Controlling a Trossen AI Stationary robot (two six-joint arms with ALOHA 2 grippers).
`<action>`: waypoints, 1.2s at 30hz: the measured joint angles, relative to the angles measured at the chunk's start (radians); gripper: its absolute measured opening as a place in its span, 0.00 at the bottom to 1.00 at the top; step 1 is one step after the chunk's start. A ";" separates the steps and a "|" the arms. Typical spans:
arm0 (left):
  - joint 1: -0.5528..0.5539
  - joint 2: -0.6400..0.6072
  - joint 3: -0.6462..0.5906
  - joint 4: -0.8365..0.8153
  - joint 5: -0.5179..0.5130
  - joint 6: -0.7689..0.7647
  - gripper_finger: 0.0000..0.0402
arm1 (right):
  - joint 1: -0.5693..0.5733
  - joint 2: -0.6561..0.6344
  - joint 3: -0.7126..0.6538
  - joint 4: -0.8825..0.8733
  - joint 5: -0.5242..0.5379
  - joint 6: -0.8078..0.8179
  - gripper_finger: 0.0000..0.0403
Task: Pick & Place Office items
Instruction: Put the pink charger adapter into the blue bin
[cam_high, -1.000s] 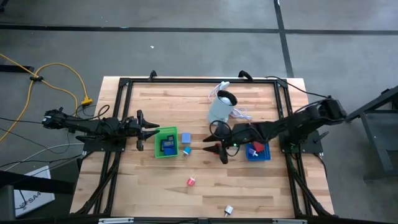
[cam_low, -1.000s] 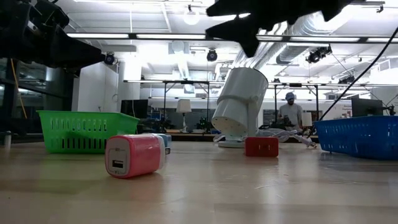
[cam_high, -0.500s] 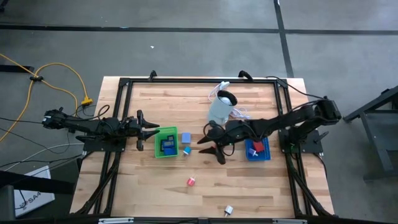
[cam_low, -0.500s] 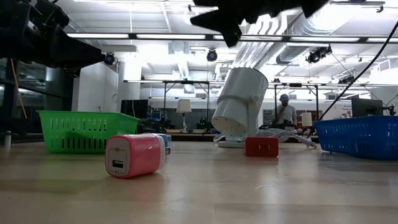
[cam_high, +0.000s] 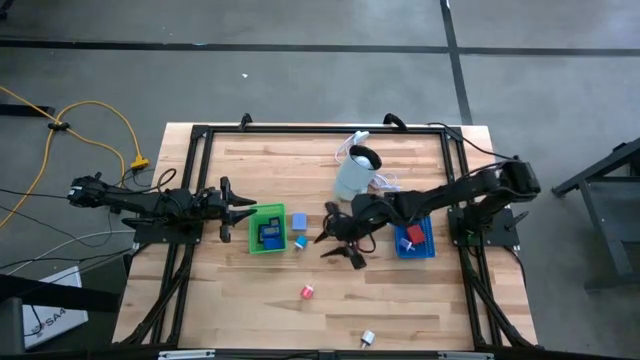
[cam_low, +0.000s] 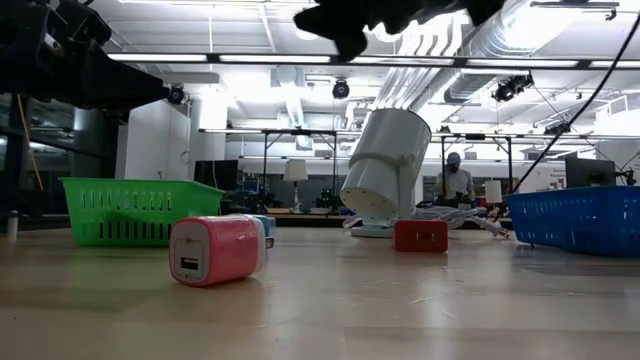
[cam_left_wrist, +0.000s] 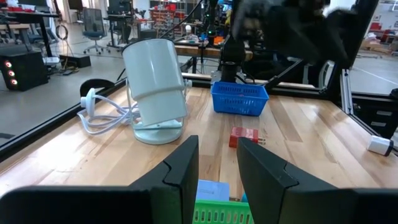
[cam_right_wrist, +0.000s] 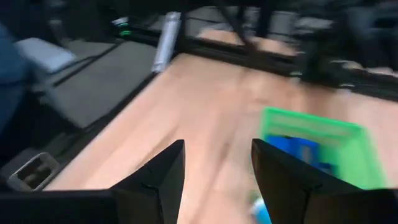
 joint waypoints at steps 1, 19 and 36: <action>0.000 0.000 0.000 0.000 0.000 0.000 0.26 | 0.000 0.024 0.000 0.032 -0.036 -0.003 0.43; 0.000 0.000 0.000 0.000 0.000 0.000 0.26 | 0.001 0.332 0.249 -0.058 -0.367 -0.245 0.43; 0.000 0.000 0.000 0.000 0.000 0.000 0.26 | 0.045 0.399 0.249 -0.154 -0.201 -0.431 0.43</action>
